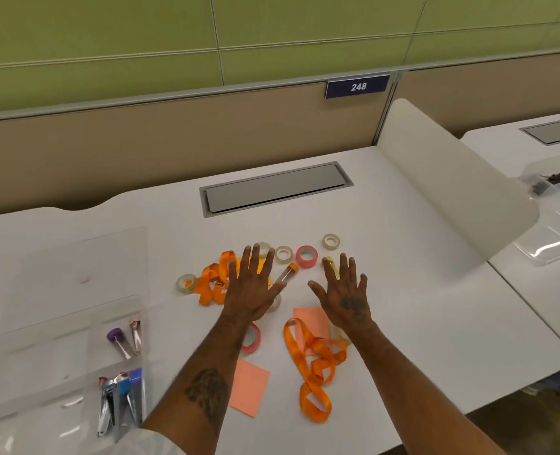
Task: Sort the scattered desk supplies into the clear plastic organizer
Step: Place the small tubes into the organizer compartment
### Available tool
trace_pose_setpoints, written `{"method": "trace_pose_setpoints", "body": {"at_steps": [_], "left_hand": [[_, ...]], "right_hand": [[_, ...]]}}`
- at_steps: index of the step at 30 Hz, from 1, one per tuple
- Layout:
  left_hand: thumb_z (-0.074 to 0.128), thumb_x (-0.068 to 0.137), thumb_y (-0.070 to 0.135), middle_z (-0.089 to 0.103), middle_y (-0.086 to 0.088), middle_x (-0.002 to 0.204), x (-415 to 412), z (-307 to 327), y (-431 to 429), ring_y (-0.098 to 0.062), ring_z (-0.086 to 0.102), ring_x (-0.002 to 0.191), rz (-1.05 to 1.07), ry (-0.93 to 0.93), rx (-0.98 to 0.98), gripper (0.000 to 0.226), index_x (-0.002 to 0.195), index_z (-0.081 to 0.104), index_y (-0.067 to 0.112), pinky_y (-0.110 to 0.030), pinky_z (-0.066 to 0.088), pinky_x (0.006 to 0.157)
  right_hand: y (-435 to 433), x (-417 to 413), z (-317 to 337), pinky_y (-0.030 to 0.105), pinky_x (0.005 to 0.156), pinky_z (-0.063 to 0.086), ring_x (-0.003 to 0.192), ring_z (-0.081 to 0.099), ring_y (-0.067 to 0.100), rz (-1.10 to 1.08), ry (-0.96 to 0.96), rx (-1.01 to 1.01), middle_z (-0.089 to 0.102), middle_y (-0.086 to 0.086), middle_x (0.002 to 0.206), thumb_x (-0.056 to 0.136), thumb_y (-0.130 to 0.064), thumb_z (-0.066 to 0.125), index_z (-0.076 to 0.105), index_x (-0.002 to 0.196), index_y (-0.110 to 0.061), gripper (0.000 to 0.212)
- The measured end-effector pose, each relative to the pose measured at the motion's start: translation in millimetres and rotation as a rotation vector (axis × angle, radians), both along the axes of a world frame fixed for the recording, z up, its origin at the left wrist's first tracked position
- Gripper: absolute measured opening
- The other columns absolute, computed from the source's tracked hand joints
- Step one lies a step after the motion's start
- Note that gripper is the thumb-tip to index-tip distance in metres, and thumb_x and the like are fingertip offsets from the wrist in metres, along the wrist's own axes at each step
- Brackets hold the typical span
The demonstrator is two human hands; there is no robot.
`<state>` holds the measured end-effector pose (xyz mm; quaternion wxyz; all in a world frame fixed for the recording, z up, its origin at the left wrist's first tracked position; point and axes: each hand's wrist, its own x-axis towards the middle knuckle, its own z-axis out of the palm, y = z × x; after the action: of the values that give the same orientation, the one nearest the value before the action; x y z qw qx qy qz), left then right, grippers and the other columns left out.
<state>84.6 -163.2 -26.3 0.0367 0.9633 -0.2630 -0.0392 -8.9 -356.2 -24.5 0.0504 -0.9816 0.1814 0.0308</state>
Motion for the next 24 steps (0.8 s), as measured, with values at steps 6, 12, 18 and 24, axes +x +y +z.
{"method": "trace_pose_setpoints", "body": {"at_steps": [6,12,18,24], "left_hand": [[0.022,0.095,0.066,-0.013,-0.009,0.163,6,-13,-31,-0.028,-0.015,0.149,0.002,0.087,-0.009,0.076,0.155,-0.006,0.028,-0.051,-0.003,0.119],[0.022,0.095,0.067,-0.012,-0.008,0.163,12,-23,-43,-0.029,-0.010,0.150,0.015,0.121,0.024,0.076,0.155,-0.006,0.029,-0.049,0.002,0.120],[0.032,0.097,0.061,0.014,-0.010,0.162,16,-26,-46,-0.031,0.015,0.148,0.009,0.106,0.009,0.073,0.155,0.012,0.023,-0.044,0.024,0.117],[0.043,0.096,0.053,0.039,-0.010,0.146,19,-28,-52,-0.028,0.041,0.128,-0.024,0.073,0.040,0.070,0.153,0.016,0.023,-0.040,0.044,0.094]], "right_hand": [[-30,11,-14,0.057,0.116,0.013,0.149,0.000,0.033,0.012,0.029,0.037,0.002,0.014,0.162,0.087,-0.068,0.008,0.013,0.153,-0.028,0.077],[-43,29,-28,0.045,0.108,0.037,0.142,0.027,0.033,0.033,0.006,0.120,0.017,0.013,0.159,0.093,-0.054,0.044,0.020,0.151,-0.026,0.069],[-46,46,-36,0.038,0.090,0.050,0.120,0.046,0.026,0.023,0.025,0.121,0.043,0.009,0.139,0.096,-0.036,0.044,0.023,0.150,-0.027,0.059],[-46,49,-33,0.035,0.082,0.052,0.102,0.054,0.023,-0.030,-0.040,0.168,0.051,0.007,0.123,0.097,-0.026,0.041,0.026,0.150,-0.026,0.055]]}}
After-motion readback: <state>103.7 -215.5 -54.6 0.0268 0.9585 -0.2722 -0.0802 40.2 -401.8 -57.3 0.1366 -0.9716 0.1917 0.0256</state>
